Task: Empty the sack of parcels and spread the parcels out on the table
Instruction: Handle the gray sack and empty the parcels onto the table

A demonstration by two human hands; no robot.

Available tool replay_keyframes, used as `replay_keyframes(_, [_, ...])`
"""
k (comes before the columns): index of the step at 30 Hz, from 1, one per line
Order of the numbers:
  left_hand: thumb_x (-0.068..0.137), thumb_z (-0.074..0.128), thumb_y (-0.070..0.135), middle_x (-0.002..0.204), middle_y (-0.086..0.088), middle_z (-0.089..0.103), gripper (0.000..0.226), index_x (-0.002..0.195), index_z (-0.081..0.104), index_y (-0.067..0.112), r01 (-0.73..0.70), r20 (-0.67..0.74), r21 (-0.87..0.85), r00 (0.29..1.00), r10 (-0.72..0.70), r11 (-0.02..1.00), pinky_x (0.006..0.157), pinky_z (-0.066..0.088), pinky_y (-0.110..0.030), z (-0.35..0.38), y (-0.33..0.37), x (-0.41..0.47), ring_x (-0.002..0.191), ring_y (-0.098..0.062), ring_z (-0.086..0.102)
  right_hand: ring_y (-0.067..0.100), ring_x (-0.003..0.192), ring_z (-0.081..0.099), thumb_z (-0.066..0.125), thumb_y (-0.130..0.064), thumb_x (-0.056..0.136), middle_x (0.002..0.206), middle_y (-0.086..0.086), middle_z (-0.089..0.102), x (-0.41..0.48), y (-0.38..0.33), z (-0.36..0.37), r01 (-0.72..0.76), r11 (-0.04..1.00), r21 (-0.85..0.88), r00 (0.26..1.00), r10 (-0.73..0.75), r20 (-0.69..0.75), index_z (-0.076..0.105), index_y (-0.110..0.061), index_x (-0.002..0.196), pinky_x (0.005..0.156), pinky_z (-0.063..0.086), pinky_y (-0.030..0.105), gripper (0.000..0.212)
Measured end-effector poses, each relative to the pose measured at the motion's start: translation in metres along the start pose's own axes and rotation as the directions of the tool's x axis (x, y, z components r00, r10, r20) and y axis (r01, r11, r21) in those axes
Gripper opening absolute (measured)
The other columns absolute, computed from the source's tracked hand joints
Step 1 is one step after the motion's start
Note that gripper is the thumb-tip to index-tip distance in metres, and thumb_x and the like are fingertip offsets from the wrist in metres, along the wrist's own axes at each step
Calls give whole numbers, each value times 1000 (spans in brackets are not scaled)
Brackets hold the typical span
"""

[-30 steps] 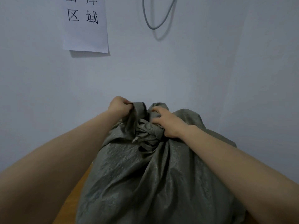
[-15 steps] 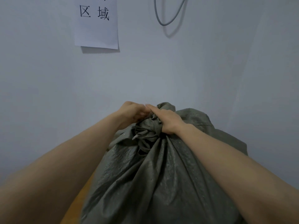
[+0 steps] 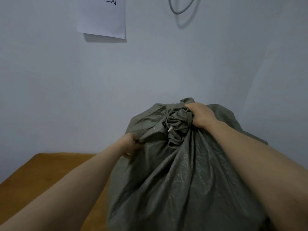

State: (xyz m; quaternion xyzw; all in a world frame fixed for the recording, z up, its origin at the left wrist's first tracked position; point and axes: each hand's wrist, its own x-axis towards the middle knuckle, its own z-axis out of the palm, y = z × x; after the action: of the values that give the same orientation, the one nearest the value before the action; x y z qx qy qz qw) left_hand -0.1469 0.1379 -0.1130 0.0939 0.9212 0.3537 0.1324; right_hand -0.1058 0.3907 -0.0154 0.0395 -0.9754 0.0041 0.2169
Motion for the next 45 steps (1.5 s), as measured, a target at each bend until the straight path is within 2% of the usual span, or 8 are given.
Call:
replay_keyframes(3, [93,51,12,101,-19,68,21,105,67,4,-17,-216,21,976,21,1000,72,59,-40,-1,13,7,87,-35,68,30,105,57,52,-17,90,112,8,62,0,2,-3,-27,999,25,998,29,-58,61,-20,102,73,37,30,15])
replay_keyframes(7, [89,45,3,105,-24,67,26,100,69,0,-36,-460,-113,887,-20,993,89,52,-42,-27,34,13,98,-38,63,30,108,56,52,-20,90,116,9,62,9,3,-16,-56,996,62,987,65,-145,60,-15,106,75,40,32,18])
replay_keyframes(13, [92,41,3,112,-24,64,29,104,67,-3,-138,-692,-141,722,2,980,89,45,-39,-74,81,7,106,-40,57,33,104,56,55,-15,87,112,13,62,24,5,-44,-95,985,146,952,133,-275,59,-11,101,79,44,36,15])
replay_keyframes(23, [92,38,3,112,-28,62,29,102,64,-4,-263,-799,-164,600,28,951,90,44,-40,-112,131,-5,106,-41,56,33,108,53,54,-16,90,116,15,60,25,10,-77,-107,973,206,904,181,-387,58,-7,106,75,31,28,18])
replay_keyframes(30, [93,38,4,113,-25,62,30,104,64,-3,-308,-818,-244,575,-24,920,94,45,-42,-130,148,-10,107,-40,57,32,108,52,55,-16,89,115,15,60,30,3,-89,-75,966,247,877,182,-444,59,-7,106,74,30,26,20])
replay_keyframes(36, [96,37,6,112,-25,62,28,104,63,-4,-332,-842,-212,540,1,919,91,44,-42,-136,154,-17,105,-39,57,32,108,51,54,-8,88,114,14,59,27,0,-87,-80,963,259,882,189,-431,58,-7,108,75,31,26,20])
replay_keyframes(41, [99,35,9,120,-18,61,31,115,61,1,-410,-871,-176,488,52,895,96,41,-36,-146,170,-27,113,-34,54,31,103,51,52,-8,88,108,13,59,27,1,-97,-87,948,306,834,237,-498,56,-7,100,73,31,27,13])
replay_keyframes(45, [99,35,9,122,-18,60,32,117,60,1,-416,-878,-149,473,74,897,96,41,-37,-139,168,-29,114,-34,54,32,104,51,54,-6,86,110,13,59,23,5,-92,-92,951,295,856,227,-464,57,-6,102,74,33,28,16])
